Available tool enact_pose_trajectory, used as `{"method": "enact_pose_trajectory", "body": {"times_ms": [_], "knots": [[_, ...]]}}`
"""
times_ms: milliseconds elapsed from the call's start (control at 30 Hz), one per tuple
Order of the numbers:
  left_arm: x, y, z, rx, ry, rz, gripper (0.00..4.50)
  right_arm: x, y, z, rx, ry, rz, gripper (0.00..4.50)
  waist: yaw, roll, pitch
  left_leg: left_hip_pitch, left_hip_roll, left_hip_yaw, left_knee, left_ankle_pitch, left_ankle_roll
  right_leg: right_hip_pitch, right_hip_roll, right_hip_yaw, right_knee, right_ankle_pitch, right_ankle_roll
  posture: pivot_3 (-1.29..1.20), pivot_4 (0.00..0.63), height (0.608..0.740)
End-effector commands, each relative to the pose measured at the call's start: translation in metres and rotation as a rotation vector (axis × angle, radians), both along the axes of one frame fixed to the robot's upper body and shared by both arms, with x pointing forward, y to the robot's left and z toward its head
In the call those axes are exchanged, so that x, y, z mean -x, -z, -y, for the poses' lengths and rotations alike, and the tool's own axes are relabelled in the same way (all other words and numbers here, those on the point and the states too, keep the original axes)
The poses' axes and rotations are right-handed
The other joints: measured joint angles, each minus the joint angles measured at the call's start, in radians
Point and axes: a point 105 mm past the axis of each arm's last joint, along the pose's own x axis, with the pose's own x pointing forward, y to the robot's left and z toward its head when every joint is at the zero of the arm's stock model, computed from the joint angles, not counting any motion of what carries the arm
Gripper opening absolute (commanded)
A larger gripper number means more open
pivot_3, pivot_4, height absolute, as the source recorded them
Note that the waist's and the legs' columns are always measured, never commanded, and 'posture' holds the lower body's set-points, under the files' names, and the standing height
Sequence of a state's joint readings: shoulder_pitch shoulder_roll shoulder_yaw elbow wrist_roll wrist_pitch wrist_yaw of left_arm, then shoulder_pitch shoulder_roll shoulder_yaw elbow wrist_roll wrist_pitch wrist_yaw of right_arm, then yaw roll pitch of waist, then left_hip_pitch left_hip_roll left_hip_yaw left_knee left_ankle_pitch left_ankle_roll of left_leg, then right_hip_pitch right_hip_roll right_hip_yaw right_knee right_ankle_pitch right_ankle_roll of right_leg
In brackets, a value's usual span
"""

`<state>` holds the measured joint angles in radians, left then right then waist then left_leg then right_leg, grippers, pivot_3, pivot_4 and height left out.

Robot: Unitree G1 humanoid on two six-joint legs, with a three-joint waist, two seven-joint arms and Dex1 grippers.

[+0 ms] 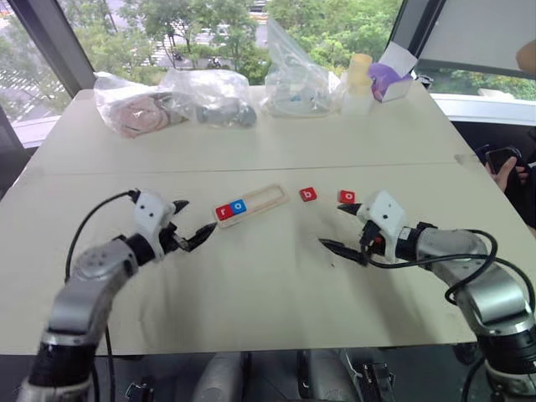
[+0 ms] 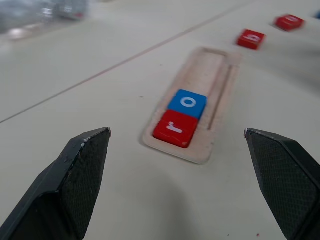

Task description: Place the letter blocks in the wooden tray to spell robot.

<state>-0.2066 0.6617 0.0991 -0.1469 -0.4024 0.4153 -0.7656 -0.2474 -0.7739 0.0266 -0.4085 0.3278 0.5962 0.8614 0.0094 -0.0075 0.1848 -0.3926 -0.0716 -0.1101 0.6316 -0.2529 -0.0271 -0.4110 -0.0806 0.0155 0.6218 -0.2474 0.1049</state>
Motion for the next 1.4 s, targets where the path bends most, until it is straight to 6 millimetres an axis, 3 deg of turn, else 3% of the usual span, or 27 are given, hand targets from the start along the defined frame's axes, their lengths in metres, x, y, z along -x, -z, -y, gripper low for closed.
{"method": "enact_pose_trajectory", "body": {"times_ms": [33, 300, 433, 600, 1033, 1400], "knots": [[-0.015, -0.007, -0.011, -0.068, 0.160, -0.046, 4.50, 0.009, -0.020, -0.009, 0.006, -0.138, 0.020, 4.48, 0.000, -0.001, 0.001, -0.001, 0.000, 0.000, 0.000, 0.000, 0.000, 0.000, 0.000, -0.001, -0.001, 0.000, 0.001, 0.00, 0.150, 0.740], [-0.039, 0.003, -0.011, -0.130, 0.361, -0.134, 4.50, 0.016, -0.027, -0.014, -0.001, -0.148, 0.035, 4.48, 0.002, -0.003, 0.002, -0.003, -0.001, 0.000, -0.001, -0.002, 0.002, -0.001, -0.002, 0.000, -0.005, 0.002, 0.003, 0.00, 0.150, 0.740], [-0.051, 0.005, -0.004, -0.137, 0.402, -0.143, 4.50, 0.020, -0.025, -0.014, 0.003, -0.125, 0.041, 4.48, 0.004, -0.004, 0.002, -0.017, -0.001, -0.001, 0.003, 0.001, -0.001, -0.016, -0.001, -0.001, 0.002, 0.003, 0.004, 0.00, 0.150, 0.740], [-0.057, 0.008, 0.010, -0.126, 0.450, -0.147, 4.50, 0.022, -0.027, -0.013, -0.004, -0.082, 0.063, 4.48, 0.000, -0.004, 0.002, -0.017, -0.002, 0.000, 0.007, -0.001, 0.001, -0.017, -0.002, -0.001, 0.007, 0.003, 0.004, 0.00, 0.150, 0.740], [-0.064, 0.031, 0.022, -0.201, 0.439, -0.155, 4.50, 0.027, -0.025, -0.016, -0.014, -0.046, 0.066, 4.48, 0.001, -0.004, 0.002, -0.017, -0.001, 0.000, 0.016, -0.001, 0.002, -0.014, -0.001, -0.001, 0.010, 0.004, 0.006, 0.00, 0.150, 0.740], [-0.070, 0.036, 0.024, -0.196, 0.383, -0.119, 4.50, 0.028, -0.024, -0.024, -0.033, -0.053, 0.064, 4.48, 0.002, -0.005, 0.002, -0.016, -0.002, 0.000, 0.017, -0.001, 0.002, -0.013, 0.000, -0.001, 0.010, 0.005, 0.006, 0.00, 0.150, 0.740]]}}
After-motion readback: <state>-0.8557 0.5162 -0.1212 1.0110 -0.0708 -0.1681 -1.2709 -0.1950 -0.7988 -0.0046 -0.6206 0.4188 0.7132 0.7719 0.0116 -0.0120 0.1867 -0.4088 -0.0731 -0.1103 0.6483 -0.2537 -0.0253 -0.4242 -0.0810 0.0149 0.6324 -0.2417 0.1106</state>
